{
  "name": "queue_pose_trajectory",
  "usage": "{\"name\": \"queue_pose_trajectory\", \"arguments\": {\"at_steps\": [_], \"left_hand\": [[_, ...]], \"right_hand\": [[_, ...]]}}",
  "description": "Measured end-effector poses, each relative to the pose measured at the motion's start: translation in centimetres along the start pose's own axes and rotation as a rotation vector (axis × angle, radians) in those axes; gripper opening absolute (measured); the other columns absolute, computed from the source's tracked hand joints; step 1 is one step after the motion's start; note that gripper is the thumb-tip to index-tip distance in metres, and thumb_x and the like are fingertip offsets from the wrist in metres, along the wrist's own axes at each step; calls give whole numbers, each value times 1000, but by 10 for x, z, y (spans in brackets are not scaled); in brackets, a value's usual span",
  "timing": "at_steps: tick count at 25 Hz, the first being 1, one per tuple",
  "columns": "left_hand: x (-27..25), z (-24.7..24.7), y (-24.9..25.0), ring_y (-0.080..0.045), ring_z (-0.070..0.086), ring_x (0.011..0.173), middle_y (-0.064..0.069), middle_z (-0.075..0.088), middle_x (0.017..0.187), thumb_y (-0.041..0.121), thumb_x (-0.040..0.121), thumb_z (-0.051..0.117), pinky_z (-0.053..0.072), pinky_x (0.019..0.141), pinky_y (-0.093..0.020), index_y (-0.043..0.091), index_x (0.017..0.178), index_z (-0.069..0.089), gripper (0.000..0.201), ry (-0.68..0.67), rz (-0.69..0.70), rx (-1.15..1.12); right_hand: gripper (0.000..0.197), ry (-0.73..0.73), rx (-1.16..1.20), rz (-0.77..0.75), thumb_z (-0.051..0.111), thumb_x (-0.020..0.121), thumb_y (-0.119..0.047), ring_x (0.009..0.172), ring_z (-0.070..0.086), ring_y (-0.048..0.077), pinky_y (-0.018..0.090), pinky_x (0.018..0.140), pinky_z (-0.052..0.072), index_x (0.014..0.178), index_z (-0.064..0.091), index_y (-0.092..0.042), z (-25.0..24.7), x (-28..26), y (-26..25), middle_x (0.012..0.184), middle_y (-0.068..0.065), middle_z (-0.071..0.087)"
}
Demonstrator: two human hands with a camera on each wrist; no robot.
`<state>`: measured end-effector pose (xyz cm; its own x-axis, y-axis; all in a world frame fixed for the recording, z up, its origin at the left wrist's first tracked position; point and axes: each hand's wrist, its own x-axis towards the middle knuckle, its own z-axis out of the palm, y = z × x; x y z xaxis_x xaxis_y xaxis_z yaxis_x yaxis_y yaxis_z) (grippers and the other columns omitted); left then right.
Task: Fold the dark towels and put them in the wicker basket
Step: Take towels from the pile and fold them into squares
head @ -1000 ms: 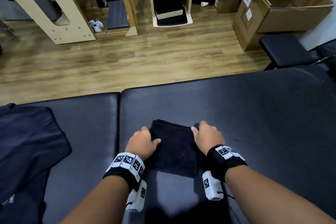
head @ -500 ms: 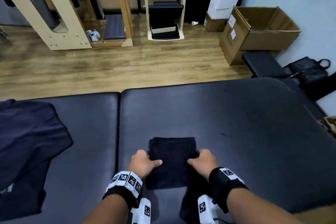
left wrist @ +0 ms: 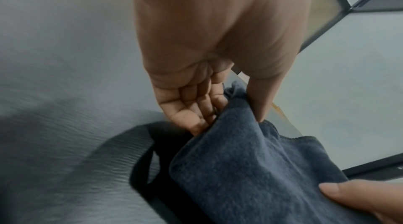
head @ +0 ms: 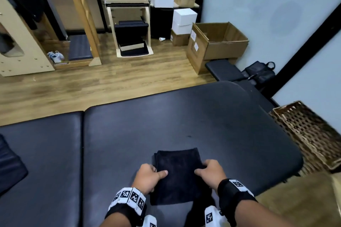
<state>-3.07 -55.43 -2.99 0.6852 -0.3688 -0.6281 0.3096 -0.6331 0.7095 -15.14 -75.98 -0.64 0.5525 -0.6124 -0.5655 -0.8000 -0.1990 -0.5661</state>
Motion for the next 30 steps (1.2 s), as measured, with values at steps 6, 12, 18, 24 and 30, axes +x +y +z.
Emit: {"name": "queue_pose_trajectory", "arguments": {"at_steps": [6,12,18,24,30], "left_hand": [[50,71,80,-18,44,50,1,43,57,28,79,81,41,43,-27,18,65,37,46,50,42,-19],[123,173,184,-15,39,45,1,42,55,24,79,80,36,47,-29,16,63,39,45,167,31,-48],[193,231,286,-18,41,58,0,46,61,23,77,81,42,62,-34,15,65,43,41,292,91,-46],[235,247,363,-17,52,85,2,56,93,19,88,71,45,83,-31,13,111,54,30,450,208,11],[236,273,333,-26,51,103,1,54,119,16,87,61,52,88,-43,13,110,65,24,265,413,719]], "right_hand": [[23,61,73,-28,76,71,-26,74,70,19,29,67,53,78,69,-5,-82,82,21,71,4,73],[18,-21,84,-133,77,71,-31,73,72,18,36,74,58,76,70,-14,-198,210,39,72,2,74],[25,-87,0,-212,73,66,-42,75,72,15,38,77,59,78,72,-20,-294,325,18,73,-3,74],[23,46,-13,-304,76,82,-30,103,70,22,37,95,54,101,74,-20,-337,388,-32,103,1,76],[32,79,-445,-595,66,90,-23,119,42,23,31,103,42,122,67,-22,-331,377,-2,123,-1,52]]}}
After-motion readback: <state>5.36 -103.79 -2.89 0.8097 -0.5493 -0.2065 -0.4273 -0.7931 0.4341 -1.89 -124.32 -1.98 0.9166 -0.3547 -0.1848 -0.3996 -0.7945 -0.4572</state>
